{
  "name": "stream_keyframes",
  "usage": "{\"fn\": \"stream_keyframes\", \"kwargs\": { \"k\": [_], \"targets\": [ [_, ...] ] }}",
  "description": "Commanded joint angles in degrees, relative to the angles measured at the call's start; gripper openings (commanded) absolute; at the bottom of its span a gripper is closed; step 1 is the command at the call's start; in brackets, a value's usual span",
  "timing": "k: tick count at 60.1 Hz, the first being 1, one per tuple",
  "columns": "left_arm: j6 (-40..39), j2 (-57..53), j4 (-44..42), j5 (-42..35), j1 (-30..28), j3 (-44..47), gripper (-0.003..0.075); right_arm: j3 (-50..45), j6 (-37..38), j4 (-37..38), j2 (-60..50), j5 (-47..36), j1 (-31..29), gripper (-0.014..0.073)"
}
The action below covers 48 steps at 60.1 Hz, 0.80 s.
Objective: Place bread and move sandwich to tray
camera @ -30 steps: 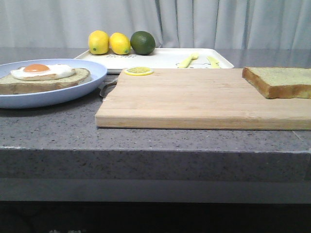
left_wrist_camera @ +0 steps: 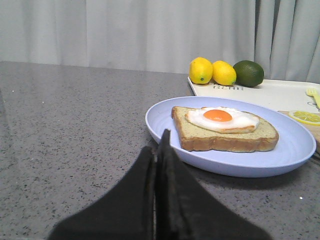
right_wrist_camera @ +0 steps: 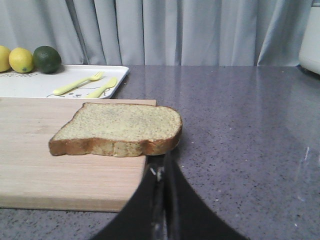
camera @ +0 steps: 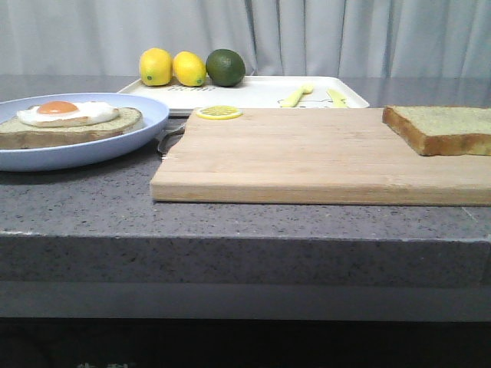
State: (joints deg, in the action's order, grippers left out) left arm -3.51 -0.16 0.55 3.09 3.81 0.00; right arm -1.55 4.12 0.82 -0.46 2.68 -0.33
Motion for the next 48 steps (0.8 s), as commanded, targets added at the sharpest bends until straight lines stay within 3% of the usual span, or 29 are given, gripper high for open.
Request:
{"fn": "stream_keyframes", "kwargs": {
  "k": [1, 21, 33, 48],
  "targets": [
    [0.1, -1.2, 0.5, -4.8, 0.0, 0.4, -0.0018, 0.2, 0.1, 0.6, -1.4, -5.0, -0.3, -0.0067],
    [0.1, -1.2, 0.6, -7.5, 0.0, -1.8, -0.0018, 3.2, 0.1, 0.6, -1.4, -6.1, -0.2, -0.0067],
    [0.1, -0.2, 1.0, -1.4, 0.0, -12.4, -0.0018, 14.6, 0.1, 0.6, -0.1, 3.5, -0.2, -0.0067],
    [0.1, 7.2, 1.0, 11.9, 0.0, -29.5, -0.0018, 30.2, 0.0, 0.7, 7.8, 17.6, -0.2, -0.0067]
  ]
}}
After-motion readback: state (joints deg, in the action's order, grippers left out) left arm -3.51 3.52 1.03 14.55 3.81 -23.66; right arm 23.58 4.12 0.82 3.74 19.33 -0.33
